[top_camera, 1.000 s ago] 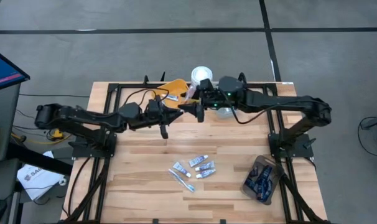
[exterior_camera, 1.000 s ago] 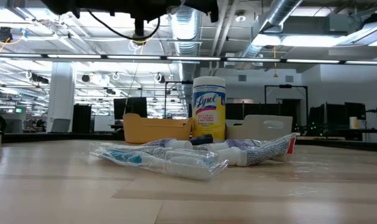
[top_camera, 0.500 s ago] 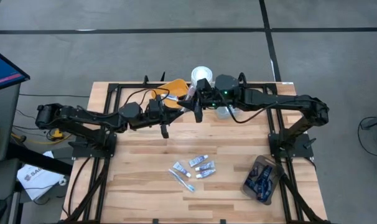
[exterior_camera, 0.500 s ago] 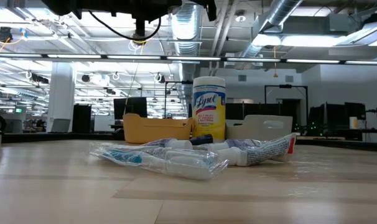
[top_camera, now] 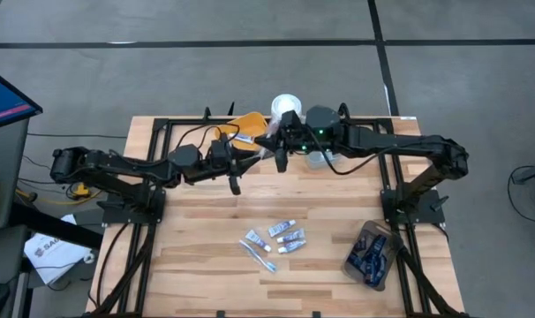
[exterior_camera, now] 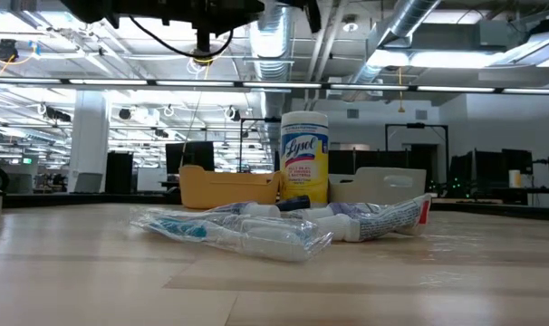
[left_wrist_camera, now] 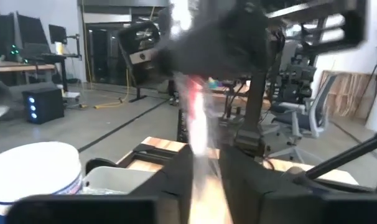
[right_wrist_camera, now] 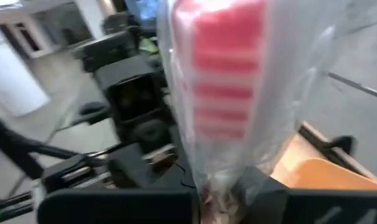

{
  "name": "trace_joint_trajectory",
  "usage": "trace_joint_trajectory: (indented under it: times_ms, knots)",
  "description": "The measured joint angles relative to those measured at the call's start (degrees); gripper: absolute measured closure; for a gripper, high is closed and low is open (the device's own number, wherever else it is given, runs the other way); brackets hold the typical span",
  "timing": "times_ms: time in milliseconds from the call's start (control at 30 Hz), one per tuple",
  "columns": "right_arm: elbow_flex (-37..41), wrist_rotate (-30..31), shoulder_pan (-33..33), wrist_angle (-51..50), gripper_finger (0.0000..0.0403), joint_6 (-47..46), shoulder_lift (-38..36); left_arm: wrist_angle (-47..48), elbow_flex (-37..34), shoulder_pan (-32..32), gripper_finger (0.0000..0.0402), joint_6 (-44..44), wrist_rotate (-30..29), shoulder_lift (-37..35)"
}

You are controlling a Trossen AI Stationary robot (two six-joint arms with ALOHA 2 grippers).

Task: Pick & Place Travel size toiletries
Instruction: Put the red toothbrush into the gray bin

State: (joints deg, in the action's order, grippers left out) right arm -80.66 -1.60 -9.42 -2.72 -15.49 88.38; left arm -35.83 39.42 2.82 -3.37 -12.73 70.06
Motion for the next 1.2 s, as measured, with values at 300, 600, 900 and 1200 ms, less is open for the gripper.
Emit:
trace_joint_trajectory:
  times_ms: [300, 600, 900, 1200]
  knots:
    - [0.0, 7.5, -3.72, -8.23, 0.0393, 0.48, -6.25, 1.42, 0.0, -0.06, 0.0185, 0.02, -0.05, -0.04]
    - [-0.02, 20.92, -12.2, -34.78, 0.0393, -3.59, -9.35, 5.31, -0.02, -0.06, 0.0113, -1.95, -3.71, -0.04]
    - [0.0, 21.13, -22.16, -47.26, 0.0393, -4.11, 0.77, 5.65, -0.02, -0.06, 0.0112, -2.99, -3.82, -0.04]
    - [0.0, 20.89, -26.48, -52.8, 0.0393, -2.1, 9.92, 9.06, -0.04, -0.06, 0.0112, -5.71, -3.81, -0.04]
